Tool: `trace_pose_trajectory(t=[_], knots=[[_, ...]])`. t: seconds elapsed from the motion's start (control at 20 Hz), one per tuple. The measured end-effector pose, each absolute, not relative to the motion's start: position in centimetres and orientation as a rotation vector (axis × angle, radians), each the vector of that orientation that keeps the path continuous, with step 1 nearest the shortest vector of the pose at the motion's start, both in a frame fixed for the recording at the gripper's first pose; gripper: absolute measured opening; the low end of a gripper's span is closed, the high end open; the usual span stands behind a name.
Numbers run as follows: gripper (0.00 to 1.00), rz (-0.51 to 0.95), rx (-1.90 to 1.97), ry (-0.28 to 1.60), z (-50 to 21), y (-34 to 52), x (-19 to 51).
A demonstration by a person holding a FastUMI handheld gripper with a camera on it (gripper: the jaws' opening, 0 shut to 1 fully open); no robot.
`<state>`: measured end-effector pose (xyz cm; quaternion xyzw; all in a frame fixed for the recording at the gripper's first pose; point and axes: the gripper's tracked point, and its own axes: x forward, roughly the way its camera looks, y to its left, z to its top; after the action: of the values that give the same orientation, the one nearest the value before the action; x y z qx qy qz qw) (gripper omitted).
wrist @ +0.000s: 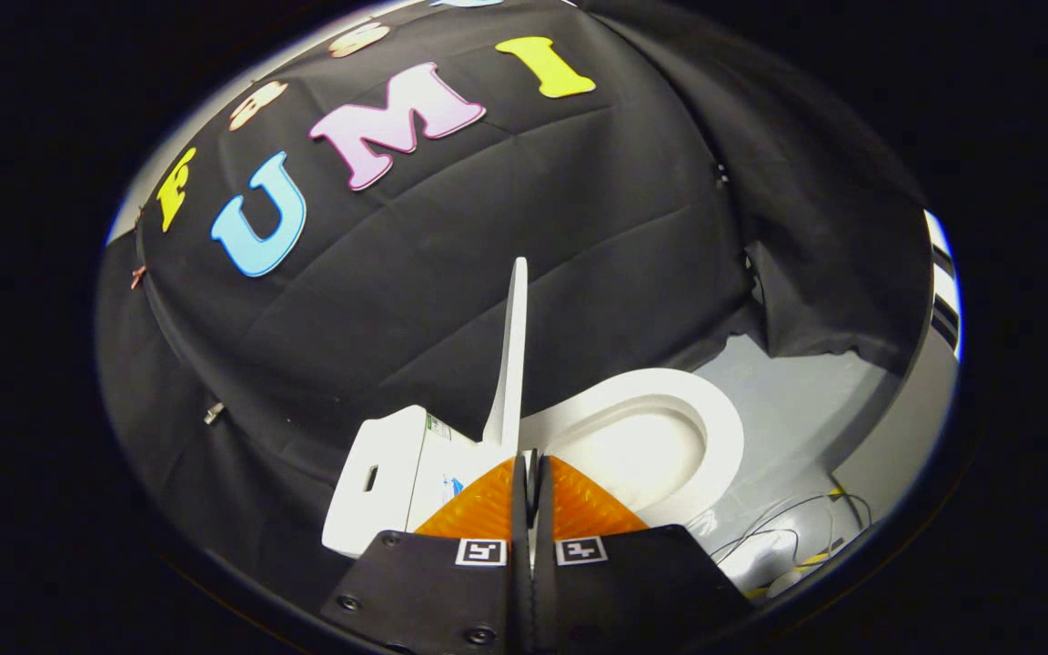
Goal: Open the toilet lid.
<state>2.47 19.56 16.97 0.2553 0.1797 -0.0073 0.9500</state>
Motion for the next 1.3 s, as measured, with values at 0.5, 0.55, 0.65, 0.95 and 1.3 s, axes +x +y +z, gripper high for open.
trace_pose_trajectory(t=[0.5,0.55,0.65,0.95,1.3], knots=[[0.06,-0.069,0.274,0.302,21.2,27.5,2.1],[0.05,-0.070,0.257,0.292,21.6,28.5,2.3],[0.06,-0.080,0.222,0.272,22.2,30.4,2.1],[0.05,-0.125,0.152,0.233,22.9,34.6,1.9],[0.05,-0.130,0.103,0.175,23.2,39.1,1.4]])
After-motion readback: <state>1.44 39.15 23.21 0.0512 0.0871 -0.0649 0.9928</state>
